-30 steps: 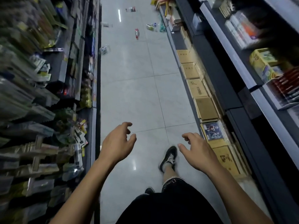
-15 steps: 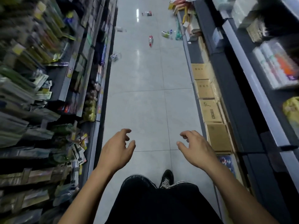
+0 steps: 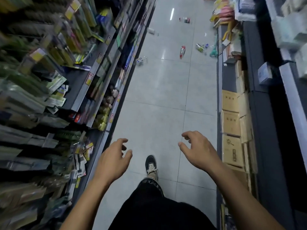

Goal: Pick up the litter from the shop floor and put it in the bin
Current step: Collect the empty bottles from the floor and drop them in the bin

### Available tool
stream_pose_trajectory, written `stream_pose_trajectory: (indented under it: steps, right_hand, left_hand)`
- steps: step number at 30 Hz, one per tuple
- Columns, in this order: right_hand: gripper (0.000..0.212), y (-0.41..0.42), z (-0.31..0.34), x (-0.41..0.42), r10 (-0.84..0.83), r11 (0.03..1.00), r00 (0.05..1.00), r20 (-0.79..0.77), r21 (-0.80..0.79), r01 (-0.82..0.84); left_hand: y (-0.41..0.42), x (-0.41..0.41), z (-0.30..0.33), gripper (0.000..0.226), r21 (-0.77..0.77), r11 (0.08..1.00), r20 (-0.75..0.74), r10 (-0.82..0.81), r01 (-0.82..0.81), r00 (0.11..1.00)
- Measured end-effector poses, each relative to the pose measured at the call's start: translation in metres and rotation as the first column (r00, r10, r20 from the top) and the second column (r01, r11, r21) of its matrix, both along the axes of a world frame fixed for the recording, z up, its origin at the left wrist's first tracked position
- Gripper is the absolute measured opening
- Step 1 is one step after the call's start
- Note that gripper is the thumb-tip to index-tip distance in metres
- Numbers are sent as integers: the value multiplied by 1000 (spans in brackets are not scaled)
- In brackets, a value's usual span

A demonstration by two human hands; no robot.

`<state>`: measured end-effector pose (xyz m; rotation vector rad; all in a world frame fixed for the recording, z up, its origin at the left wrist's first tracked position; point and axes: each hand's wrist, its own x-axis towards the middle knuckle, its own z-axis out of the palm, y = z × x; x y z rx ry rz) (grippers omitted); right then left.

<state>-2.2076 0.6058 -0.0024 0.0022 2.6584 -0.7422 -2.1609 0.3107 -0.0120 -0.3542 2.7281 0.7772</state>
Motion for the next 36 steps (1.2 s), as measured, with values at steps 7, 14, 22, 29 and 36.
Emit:
stream_pose_trajectory:
  steps: [7, 14, 22, 29, 36]
  right_hand:
    - [44, -9, 11, -95, -108, 994, 994, 2, 12, 108]
    - [42, 8, 8, -160, -250, 968, 968, 16, -2, 250]
    - [41, 56, -3, -268, -348, 936, 937, 31, -53, 349]
    - [42, 108, 0, -405, -299, 952, 954, 17, -70, 299]
    - [44, 126, 8, -551, -122, 991, 992, -23, -51, 121]
  left_hand:
    - [-11, -144, 14, 45, 11, 997, -21, -81, 81, 997]
    - [12, -270, 29, 46, -16, 972, -50, -235, 235, 971]
    - [73, -413, 30, 44, -44, 940, -81, -341, 338, 937]
    - [117, -522, 35, 42, -56, 952, -80, -304, 301, 949]
    - [126, -602, 36, 43, -30, 990, -60, -138, 136, 989]
